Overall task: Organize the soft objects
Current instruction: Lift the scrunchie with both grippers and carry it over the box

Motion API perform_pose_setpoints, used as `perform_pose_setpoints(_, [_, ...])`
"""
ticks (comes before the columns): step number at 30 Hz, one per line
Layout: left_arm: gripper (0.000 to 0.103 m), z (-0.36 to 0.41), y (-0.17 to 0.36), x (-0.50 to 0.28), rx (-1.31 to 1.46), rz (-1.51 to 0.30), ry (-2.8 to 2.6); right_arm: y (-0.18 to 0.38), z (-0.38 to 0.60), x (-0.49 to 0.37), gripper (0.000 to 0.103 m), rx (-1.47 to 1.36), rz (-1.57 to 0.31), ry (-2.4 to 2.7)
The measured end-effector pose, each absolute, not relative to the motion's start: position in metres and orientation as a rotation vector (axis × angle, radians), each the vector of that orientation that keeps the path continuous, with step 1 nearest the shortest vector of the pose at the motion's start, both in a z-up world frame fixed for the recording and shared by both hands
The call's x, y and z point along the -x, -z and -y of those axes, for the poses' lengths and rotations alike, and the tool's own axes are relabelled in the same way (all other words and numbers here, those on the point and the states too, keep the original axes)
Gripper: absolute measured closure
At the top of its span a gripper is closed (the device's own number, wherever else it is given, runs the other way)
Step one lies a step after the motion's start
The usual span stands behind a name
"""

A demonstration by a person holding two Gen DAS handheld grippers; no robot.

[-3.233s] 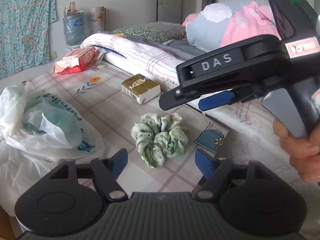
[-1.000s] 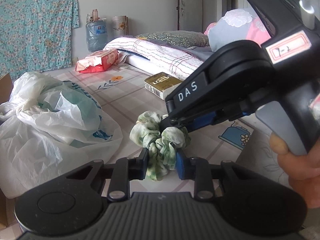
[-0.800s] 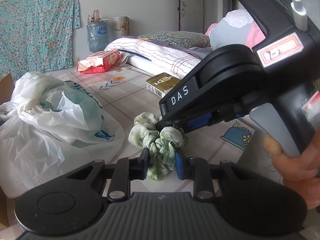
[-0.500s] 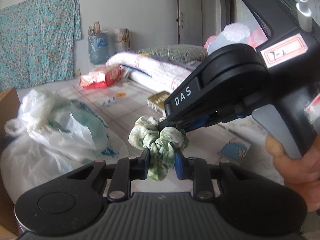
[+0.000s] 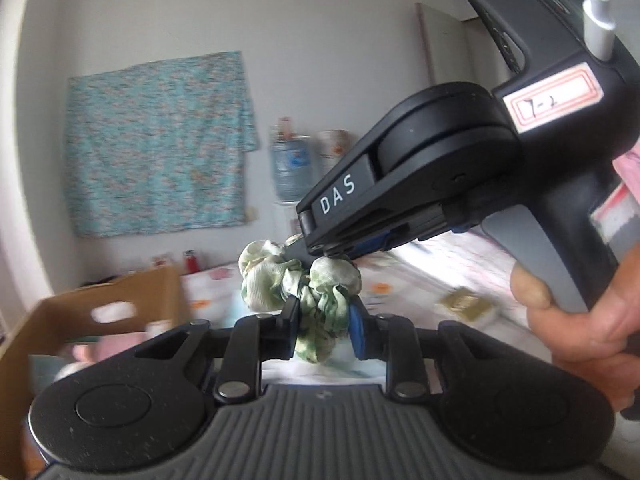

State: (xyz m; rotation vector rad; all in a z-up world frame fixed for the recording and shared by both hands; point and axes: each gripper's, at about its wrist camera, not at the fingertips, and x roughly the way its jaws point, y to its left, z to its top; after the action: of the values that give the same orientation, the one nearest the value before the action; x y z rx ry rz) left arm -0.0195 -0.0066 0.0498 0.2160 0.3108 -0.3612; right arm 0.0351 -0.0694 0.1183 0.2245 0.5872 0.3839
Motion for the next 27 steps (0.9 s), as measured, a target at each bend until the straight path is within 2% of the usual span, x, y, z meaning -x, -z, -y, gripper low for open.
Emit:
perform_pose_setpoints(4, [0.077, -0.046, -0.067, 0.008, -0.195, -0.365, 0.241, -0.137, 0.004, -0.066, 0.084, -0.175, -0.609, -0.549])
perform_pose_setpoints(10, [0.077, -0.124, -0.071, -0.025, -0.114, -0.598, 0.120, -0.139, -0.098, -0.118, 0.084, -0.120, -0.776, -0.761])
perform_pose_setpoints(19, [0.076, -0.217, -0.025, -0.094, 0.206, -1.092, 0.142, -0.083, -0.195, -0.162, 0.084, -0.016, -1.138, -0.879])
perform_pose_setpoints(23, [0.075, -0.234, -0.010, -0.102, 0.218, -1.177, 0.130, -0.066, -0.210, -0.173, 0.084, 0.016, -1.231, -0.890])
perform_pose_setpoints(27, [0.069, -0.242, -0.003, -0.109, 0.202, -1.239, 0.119, -0.052, -0.224, -0.178, 0.083, 0.039, -1.293, -0.903])
